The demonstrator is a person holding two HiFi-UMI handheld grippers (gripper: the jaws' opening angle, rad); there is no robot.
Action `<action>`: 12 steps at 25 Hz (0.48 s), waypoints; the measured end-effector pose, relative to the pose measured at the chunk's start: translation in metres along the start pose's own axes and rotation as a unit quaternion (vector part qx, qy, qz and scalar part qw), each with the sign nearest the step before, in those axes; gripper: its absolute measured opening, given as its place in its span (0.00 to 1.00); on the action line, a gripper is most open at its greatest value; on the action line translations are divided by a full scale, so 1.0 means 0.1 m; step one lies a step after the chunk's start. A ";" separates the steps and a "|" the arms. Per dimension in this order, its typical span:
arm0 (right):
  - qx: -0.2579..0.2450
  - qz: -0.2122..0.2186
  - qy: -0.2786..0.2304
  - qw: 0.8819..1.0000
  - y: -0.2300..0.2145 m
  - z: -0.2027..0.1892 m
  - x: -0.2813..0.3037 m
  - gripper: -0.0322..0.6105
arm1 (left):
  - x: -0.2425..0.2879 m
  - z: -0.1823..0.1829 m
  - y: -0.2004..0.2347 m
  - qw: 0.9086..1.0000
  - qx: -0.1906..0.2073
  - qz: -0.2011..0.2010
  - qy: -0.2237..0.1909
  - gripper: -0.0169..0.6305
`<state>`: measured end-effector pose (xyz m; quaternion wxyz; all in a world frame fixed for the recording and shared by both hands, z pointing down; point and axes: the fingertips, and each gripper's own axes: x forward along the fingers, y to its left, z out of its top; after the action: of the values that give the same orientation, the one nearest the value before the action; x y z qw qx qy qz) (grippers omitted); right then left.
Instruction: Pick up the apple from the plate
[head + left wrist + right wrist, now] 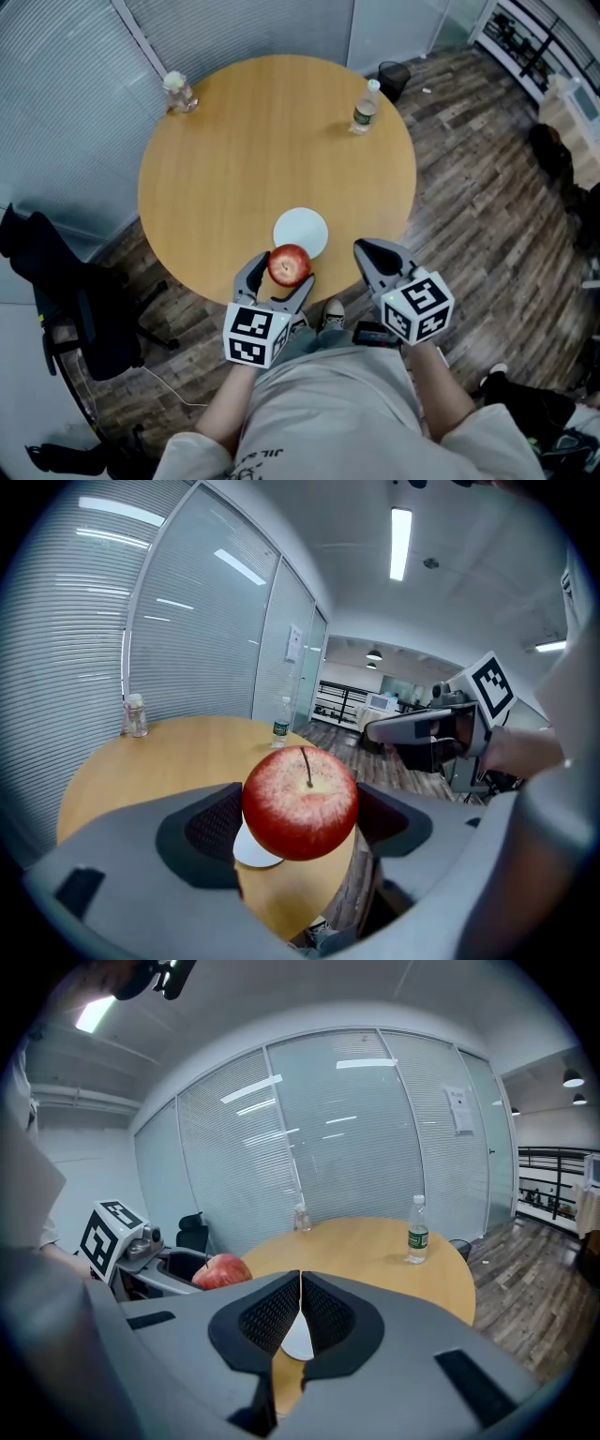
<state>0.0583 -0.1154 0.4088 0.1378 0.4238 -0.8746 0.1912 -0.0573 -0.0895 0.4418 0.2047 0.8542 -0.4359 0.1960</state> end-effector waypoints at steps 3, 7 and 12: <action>-0.001 0.004 -0.003 1.000 0.00 0.05 0.01 0.10 | 0.01 0.04 0.00 1.000 0.000 0.000 -0.002 0.62; 0.000 0.010 -0.005 1.000 0.00 0.05 0.00 0.10 | 0.03 0.07 -0.03 1.000 0.002 0.000 -0.003 0.62; 0.000 0.016 -0.005 1.000 0.01 0.08 0.04 0.10 | 0.02 0.08 0.00 1.000 0.005 0.000 0.001 0.62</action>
<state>0.0543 -0.1210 0.4024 0.1301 0.4111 -0.8817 0.1914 -0.0544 -0.0952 0.4364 0.2010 0.8548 -0.4350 0.1993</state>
